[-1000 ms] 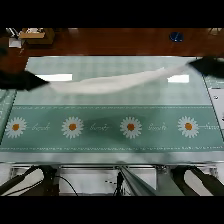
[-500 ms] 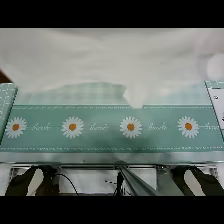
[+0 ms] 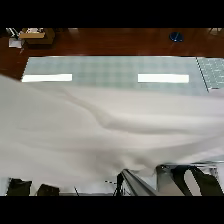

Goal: Fold the shirts.

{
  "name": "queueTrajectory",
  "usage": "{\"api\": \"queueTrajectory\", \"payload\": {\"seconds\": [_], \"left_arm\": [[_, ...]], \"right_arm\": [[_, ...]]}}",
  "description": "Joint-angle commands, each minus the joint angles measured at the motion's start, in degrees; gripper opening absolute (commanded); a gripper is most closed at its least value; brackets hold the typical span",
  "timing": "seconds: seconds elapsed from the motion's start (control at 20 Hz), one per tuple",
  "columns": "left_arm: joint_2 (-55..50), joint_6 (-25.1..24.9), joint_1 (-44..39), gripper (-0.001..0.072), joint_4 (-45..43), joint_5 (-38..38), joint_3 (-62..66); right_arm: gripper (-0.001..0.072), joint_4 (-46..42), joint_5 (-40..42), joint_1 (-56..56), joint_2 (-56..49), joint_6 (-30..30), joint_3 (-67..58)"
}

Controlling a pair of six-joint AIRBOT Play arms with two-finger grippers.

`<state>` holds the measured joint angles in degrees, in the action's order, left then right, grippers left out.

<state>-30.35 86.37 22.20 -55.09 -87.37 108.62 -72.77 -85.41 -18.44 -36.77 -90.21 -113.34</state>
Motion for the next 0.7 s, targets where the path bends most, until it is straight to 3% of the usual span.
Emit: {"api": "queueTrajectory", "payload": {"seconds": [0.0, 0.15, 0.35, 0.5, 0.65], "left_arm": [[-4.20, 0.57, 0.04, 0.0021, -1.51, -14.97, -2.29], [-9.44, -4.31, 0.02, 0.0021, -1.51, -15.43, -13.07], [-21.24, -7.21, -1.18, 0.0021, -1.46, -4.33, -27.82], [-34.01, -8.72, -5.14, 0.0021, -1.27, 3.19, -28.89], [-44.76, -10.91, -8.09, 0.0021, -1.25, 10.45, -27.80]], "right_arm": [[0.0023, -3.69, -18.56, 0.04, -5.73, 4.44, -0.04], [0.0023, -2.69, -17.64, 0.07, -17.25, 6.43, 0.02], [0.0023, 1.81, -12.52, 0.31, -36.35, 5.11, 0.02], [0.0023, 3.26, -8.11, 5.38, -48.72, 5.20, 0.02], [0.0023, 3.26, 3.15, 9.53, -56.52, 5.14, 0.02]]}}
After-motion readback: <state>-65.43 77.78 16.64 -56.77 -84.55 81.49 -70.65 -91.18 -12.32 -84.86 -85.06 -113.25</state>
